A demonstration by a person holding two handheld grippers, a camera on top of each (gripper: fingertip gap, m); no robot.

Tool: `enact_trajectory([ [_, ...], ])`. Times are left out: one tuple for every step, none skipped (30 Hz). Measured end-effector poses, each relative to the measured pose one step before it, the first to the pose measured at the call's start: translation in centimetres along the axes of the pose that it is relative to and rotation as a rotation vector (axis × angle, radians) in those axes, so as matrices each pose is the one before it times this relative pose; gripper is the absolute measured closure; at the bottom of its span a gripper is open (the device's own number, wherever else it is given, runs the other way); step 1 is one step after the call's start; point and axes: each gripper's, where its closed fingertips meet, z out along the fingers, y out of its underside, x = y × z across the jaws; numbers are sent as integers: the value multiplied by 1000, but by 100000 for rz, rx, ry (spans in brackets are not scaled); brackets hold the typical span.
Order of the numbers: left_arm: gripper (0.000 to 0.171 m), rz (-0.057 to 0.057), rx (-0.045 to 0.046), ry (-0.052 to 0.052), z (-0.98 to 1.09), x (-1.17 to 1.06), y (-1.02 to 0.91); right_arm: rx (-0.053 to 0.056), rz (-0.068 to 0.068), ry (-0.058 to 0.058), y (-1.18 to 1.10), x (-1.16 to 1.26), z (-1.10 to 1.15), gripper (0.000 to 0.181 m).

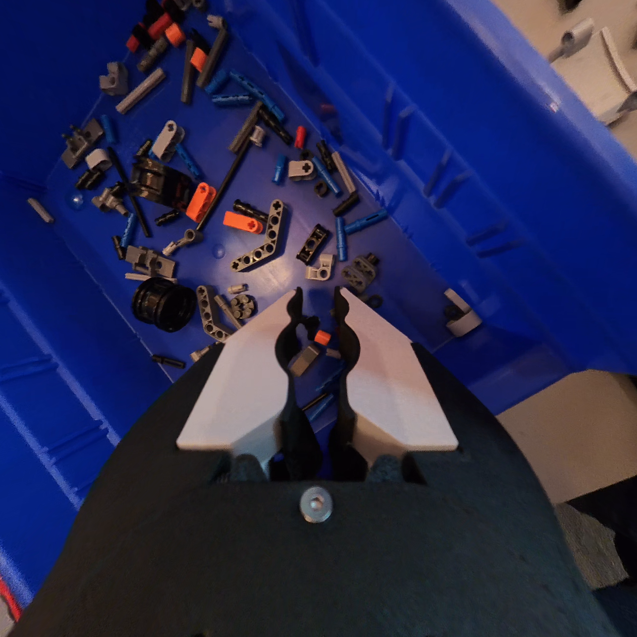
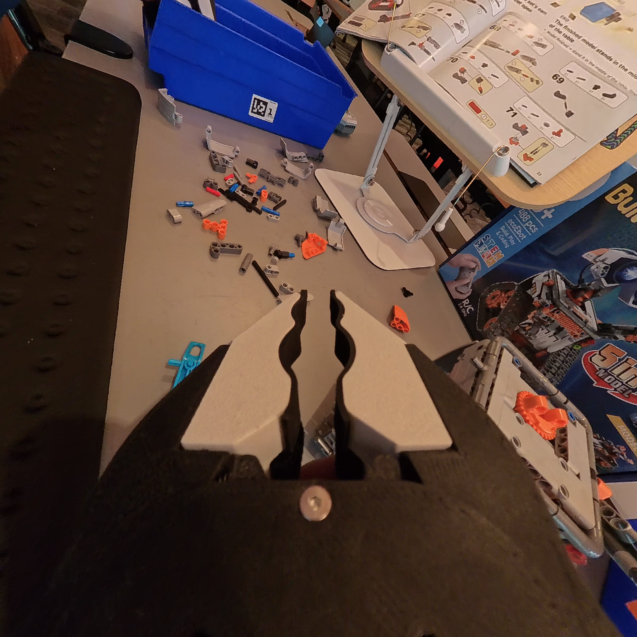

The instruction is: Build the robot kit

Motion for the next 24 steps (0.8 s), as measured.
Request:
enact_trajectory([
  [153, -605, 1546, -1556, -201, -221, -125, 97, 35, 22, -37, 13, 22, 170],
  [150, -649, 1310, -1932, -205, -279, -99, 261, 48, 47, -88, 20, 19, 170],
  [149, -715, 1288, -1749, -223, -230, -104, 301, 37, 96, -96, 19, 18, 169],
  [148, -571, 1394, -1460, -217, -176, -117, 165, 6, 130, -69, 11, 32, 169],
  [146, -617, 1455, -2117, -201, -273, -132, 29, -117, 158, -58, 13, 27, 169],
  [141, -800, 1559, -3300, -213, -468, -166, 8, -199, 201, -61, -2, 37, 168],
  [135, -844, 1458, -3203, -203, -472, -135, 130, -226, 204, -105, -1, 19, 167],
  [134, -513, 816, -1061, -159, -122, -34, 282, -230, 175, -145, -21, 27, 167],
  [134, 194, 630, -813, -128, -32, -12, 264, -300, 113, -146, -42, 42, 167],
  [133, 427, 646, -963, -107, -35, -51, 69, -375, 161, -108, -36, 56, 167],
  [137, 562, 531, -924, -109, -12, -66, -336, -320, 409, -31, -1, 74, 167],
  [147, 720, 851, -1619, -119, -128, -123, -899, -273, 739, 74, 63, 90, 168],
  [160, 893, 1311, -2504, -151, -273, -217, -1294, -349, 866, 159, 92, 115, 168],
  [170, 370, 1591, -2957, -152, -397, -264, -1177, -429, 511, 131, 21, 110, 168],
  [171, -227, 1292, -1312, -160, -185, -230, -546, -488, -43, 20, -85, 95, 169],
  [171, -139, 1444, -1008, -149, -119, -261, 136, -532, -344, -117, -134, 79, 169],
  [171, -107, 1254, -1413, -126, -175, -249, 471, -543, -376, -204, -165, 70, 169],
  [171, -217, 860, -1919, -96, -247, -223, 419, -607, -337, -209, -157, 60, 169],
  [171, -351, 802, -2129, -119, -300, -222, 86, -772, -10, -162, -104, 25, 170],
  [170, -515, 1102, -2485, -122, -385, -254, -64, -788, 510, -131, -14, -22, 170],
  [163, -705, 1069, -1358, -136, -249, -259, 165, -549, 616, -129, 19, -72, 170],
  [154, -953, 1115, -701, -149, -157, -270, 276, -397, 511, -129, 17, -72, 170],
  [146, -704, 1221, -699, -164, -141, -308, 214, -472, 592, -123, 40, -64, 170],
  [145, -217, 1309, -1385, -198, -207, -367, 268, -515, 417, -152, 11, -51, 170],
])
